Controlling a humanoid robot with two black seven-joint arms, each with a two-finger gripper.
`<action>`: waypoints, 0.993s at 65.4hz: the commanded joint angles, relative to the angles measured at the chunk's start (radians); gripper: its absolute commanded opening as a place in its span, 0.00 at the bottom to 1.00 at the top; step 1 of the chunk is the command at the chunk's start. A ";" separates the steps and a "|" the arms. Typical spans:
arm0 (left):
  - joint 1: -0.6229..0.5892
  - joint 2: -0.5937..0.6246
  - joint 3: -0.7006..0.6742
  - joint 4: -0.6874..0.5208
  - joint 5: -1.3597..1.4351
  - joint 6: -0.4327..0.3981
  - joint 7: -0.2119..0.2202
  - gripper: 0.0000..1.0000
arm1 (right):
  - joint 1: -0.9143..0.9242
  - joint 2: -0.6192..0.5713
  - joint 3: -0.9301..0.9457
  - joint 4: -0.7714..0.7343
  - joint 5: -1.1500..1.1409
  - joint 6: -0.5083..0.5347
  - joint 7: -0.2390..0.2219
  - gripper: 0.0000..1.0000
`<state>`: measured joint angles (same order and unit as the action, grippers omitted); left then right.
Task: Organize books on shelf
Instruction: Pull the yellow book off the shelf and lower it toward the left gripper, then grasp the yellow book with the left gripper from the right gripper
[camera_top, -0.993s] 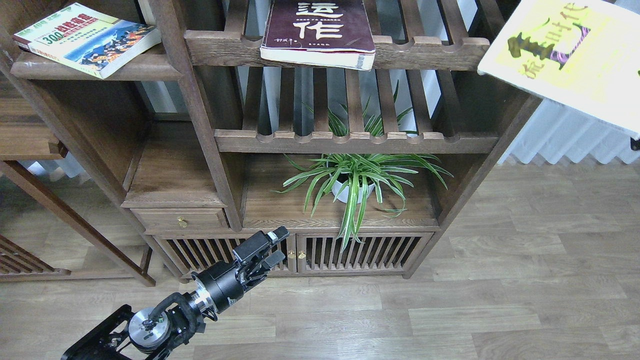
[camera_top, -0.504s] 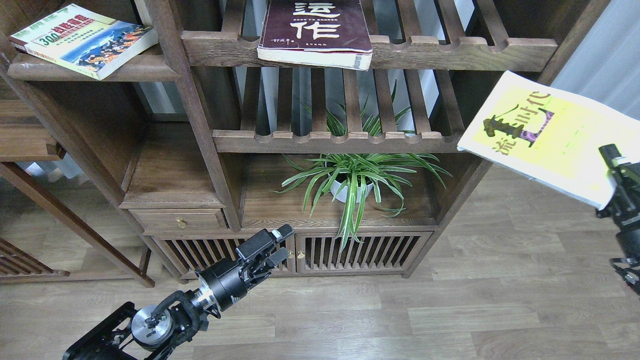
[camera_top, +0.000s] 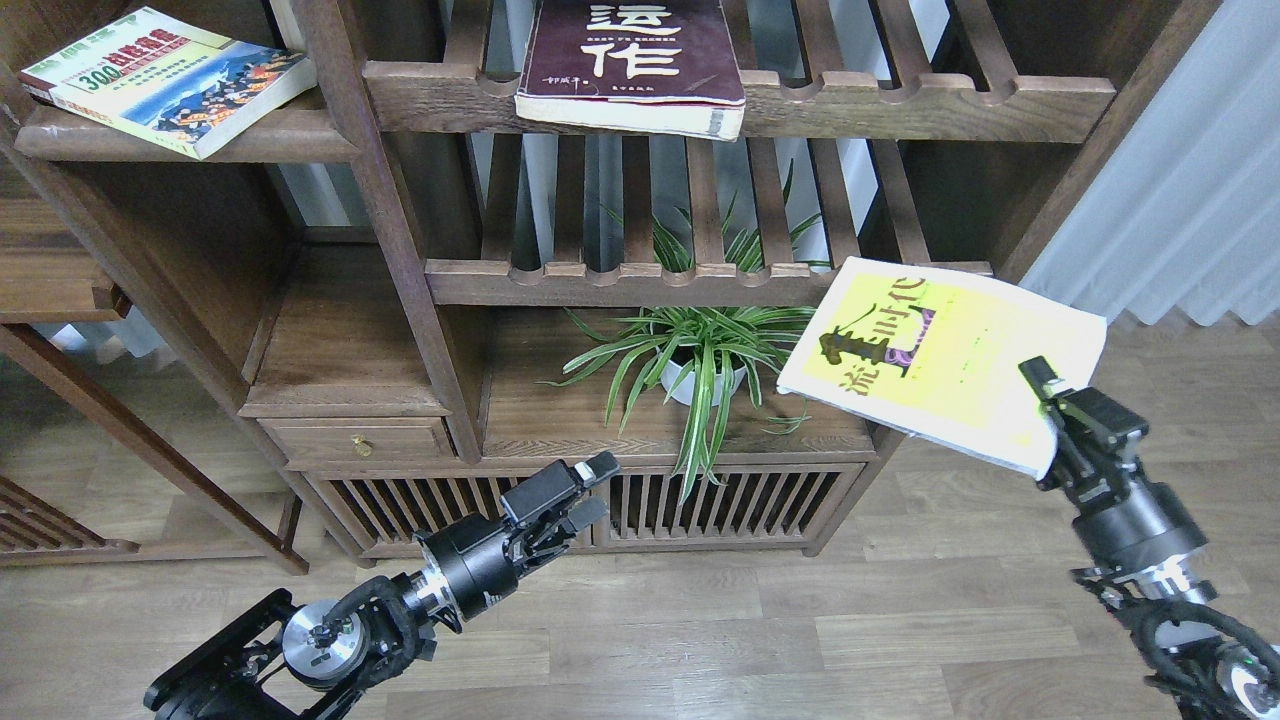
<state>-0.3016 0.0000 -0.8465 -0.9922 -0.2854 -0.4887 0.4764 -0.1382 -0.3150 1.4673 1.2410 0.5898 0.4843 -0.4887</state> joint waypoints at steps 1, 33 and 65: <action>-0.002 0.000 0.003 0.000 0.000 0.000 -0.001 1.00 | 0.052 0.034 -0.076 0.000 -0.030 -0.015 0.000 0.02; -0.056 0.000 -0.014 0.010 -0.003 0.000 -0.013 1.00 | 0.138 0.160 -0.145 0.028 -0.071 -0.079 0.000 0.02; -0.099 0.000 -0.014 0.006 -0.003 0.000 -0.016 1.00 | 0.134 0.188 -0.180 0.028 -0.070 -0.081 0.000 0.03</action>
<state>-0.3807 0.0000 -0.8599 -0.9862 -0.2886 -0.4887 0.4609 -0.0012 -0.1273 1.3064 1.2684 0.5186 0.4034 -0.4884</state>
